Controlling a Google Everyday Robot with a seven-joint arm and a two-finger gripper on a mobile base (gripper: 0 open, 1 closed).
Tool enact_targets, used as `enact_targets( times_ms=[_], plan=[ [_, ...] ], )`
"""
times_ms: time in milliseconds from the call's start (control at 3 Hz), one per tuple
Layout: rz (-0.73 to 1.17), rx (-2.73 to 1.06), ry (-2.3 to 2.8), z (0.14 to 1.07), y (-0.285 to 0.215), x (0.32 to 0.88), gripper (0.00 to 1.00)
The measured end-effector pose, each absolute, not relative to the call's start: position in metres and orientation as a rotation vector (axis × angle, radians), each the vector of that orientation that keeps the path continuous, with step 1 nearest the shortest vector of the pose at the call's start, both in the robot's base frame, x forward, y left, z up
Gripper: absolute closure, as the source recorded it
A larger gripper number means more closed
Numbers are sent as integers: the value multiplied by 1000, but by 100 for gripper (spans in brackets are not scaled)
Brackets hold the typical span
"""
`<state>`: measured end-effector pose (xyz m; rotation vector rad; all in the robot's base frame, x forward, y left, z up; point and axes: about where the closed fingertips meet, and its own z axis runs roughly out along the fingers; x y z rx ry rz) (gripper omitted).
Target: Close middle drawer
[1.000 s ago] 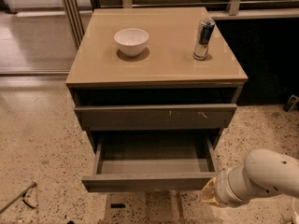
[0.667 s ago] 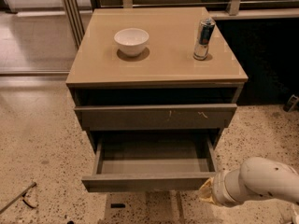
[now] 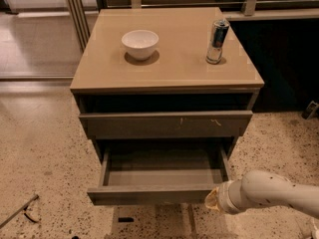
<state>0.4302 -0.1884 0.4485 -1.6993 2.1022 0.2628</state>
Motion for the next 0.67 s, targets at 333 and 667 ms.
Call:
enact_targets(
  times_ms=[333, 667],
  plan=[
    [286, -1692, 2126, 415, -188, 445, 100],
    [294, -1648, 2110, 400, -187, 460, 100]
  ],
)
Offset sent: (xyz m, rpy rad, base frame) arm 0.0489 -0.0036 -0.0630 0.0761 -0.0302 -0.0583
